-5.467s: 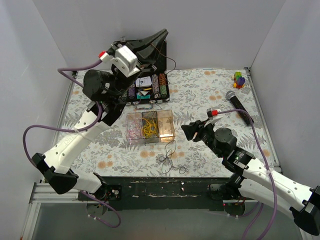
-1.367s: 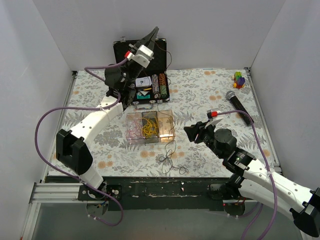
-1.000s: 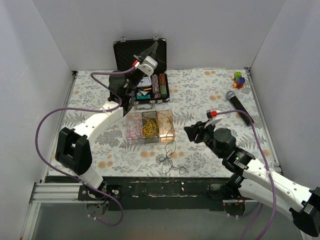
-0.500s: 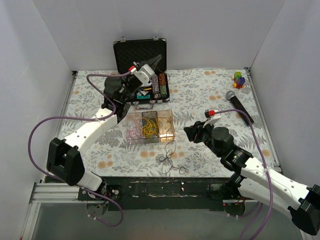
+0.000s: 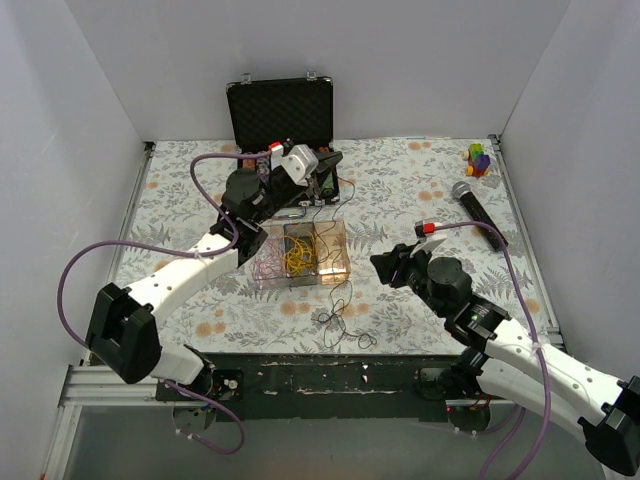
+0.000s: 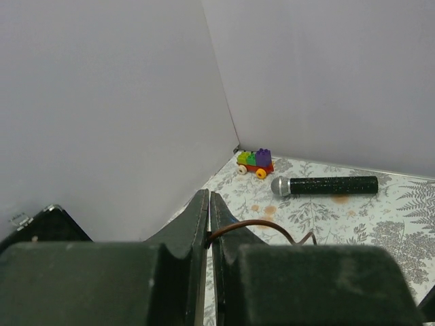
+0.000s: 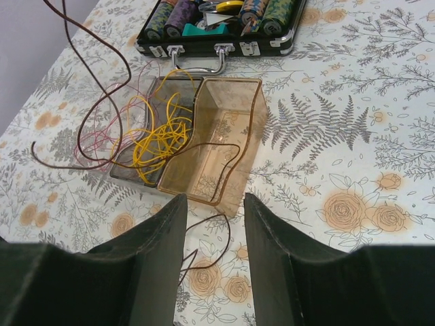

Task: Untangle the cables
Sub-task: Place the cable in the bin.

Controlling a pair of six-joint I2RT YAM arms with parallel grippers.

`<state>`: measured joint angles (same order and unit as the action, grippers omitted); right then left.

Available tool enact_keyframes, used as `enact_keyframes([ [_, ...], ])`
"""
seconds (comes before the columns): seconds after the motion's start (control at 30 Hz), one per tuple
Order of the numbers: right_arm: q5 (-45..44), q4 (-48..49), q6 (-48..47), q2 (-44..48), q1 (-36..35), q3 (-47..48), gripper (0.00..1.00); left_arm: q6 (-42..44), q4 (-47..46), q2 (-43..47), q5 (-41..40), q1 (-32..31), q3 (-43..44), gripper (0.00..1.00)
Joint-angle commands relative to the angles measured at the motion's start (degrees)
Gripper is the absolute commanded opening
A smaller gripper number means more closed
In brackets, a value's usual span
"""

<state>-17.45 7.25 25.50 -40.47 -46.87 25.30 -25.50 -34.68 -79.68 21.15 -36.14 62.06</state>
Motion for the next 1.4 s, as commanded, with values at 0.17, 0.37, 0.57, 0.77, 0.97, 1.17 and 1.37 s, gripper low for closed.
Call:
enact_keyframes([
  [0.17, -1.5, 0.7, 0.3, 1.5, 0.6, -0.6, 0.46, -6.8, -0.4, -3.8, -6.5, -0.2, -0.4, 0.0],
  [0.37, -1.4, 1.1, 0.6, 1.7, 0.6, -1.4, 0.46, -7.6, -0.1, -6.2, -7.3, -2.2, -0.2, 0.0],
  [0.57, -1.3, 1.0, 0.5, 2.0, 1.0, -1.8, 0.45, -5.1, 0.0, -8.4, -10.3, -3.9, -1.6, 0.0],
  [0.77, -1.8, 0.7, 0.3, 2.7, 1.3, -2.2, 0.45, -2.0, -0.1, -9.0, -12.2, -4.4, -6.8, 0.0],
  [0.97, -1.4, 2.0, 0.3, 1.4, 2.0, -1.5, 0.45, 1.4, 0.8, -9.7, -14.3, -5.4, -11.6, 0.0],
  [1.17, 0.2, 3.5, -0.1, -0.8, 3.4, -0.2, 0.44, 5.4, 5.2, -10.7, -18.4, -6.7, -13.0, 0.0],
  [1.37, 3.7, 6.5, 0.3, -4.6, 5.9, 0.6, 0.44, 11.3, 8.5, -8.6, -19.7, -6.9, -16.4, 0.0],
])
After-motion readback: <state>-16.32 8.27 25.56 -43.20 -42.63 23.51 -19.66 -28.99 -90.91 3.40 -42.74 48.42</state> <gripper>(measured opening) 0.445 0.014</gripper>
